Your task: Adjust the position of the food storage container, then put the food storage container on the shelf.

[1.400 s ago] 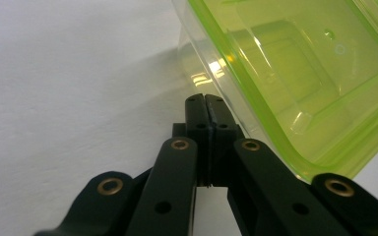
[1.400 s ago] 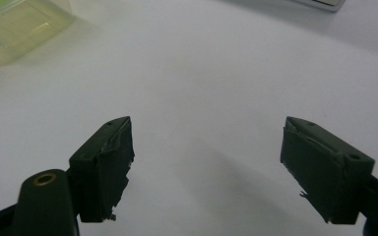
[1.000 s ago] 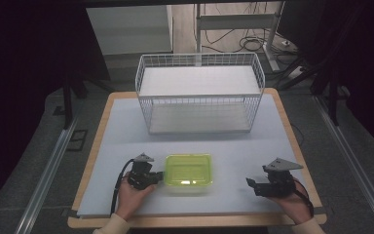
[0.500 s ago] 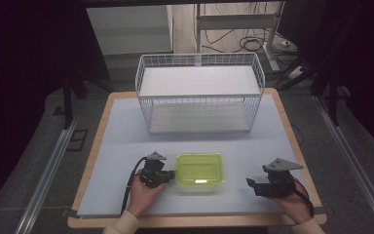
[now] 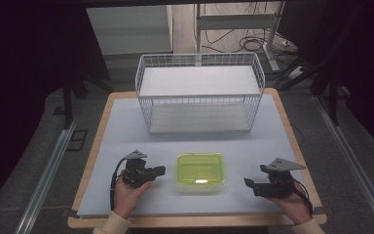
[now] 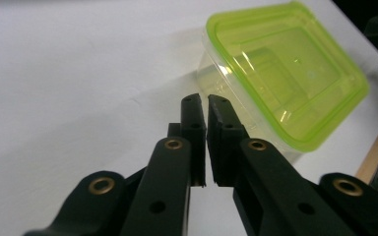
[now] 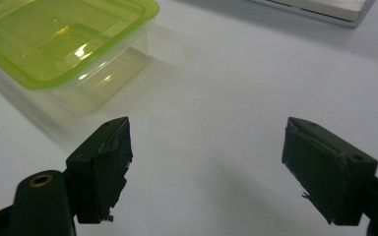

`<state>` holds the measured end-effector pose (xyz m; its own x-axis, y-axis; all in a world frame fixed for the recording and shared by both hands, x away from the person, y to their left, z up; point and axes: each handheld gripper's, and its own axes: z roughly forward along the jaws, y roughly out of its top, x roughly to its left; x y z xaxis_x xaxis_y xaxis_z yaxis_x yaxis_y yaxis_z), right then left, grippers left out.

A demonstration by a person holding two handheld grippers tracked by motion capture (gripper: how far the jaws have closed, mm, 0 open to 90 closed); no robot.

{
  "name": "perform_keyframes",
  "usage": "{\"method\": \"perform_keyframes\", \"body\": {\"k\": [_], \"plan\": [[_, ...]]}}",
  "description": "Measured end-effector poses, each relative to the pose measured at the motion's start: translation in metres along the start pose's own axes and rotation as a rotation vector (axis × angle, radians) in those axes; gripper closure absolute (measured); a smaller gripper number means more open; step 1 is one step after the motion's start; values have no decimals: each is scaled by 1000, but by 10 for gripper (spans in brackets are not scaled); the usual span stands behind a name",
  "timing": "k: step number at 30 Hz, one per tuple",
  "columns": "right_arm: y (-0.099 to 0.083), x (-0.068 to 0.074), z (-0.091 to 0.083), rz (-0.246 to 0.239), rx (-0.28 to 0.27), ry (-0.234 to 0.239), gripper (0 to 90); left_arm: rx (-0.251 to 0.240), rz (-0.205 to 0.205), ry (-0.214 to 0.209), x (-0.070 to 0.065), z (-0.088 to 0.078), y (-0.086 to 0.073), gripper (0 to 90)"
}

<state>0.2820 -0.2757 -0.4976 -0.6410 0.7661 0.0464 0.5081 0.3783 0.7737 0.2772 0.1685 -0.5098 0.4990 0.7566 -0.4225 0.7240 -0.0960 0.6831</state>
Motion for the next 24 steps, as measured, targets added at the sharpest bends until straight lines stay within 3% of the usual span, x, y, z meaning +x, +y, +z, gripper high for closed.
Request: {"method": "perform_keyframes", "body": {"k": [2,5,8,15,24], "plan": [[0,0,0,4,-1,7,187,-24,-12,-2,1,-7,-3,768],[0,1,1,-2,-14,31,185,-52,-26,-6,2,-16,-5,519],[1,3,2,7,-25,61,183,-58,-46,-37,1,-20,-4,411],[1,4,4,40,-39,106,191,-38,-43,-110,-7,-20,0,380],[5,9,11,91,-18,181,245,-18,-62,-141,-8,-15,1,383]]}}
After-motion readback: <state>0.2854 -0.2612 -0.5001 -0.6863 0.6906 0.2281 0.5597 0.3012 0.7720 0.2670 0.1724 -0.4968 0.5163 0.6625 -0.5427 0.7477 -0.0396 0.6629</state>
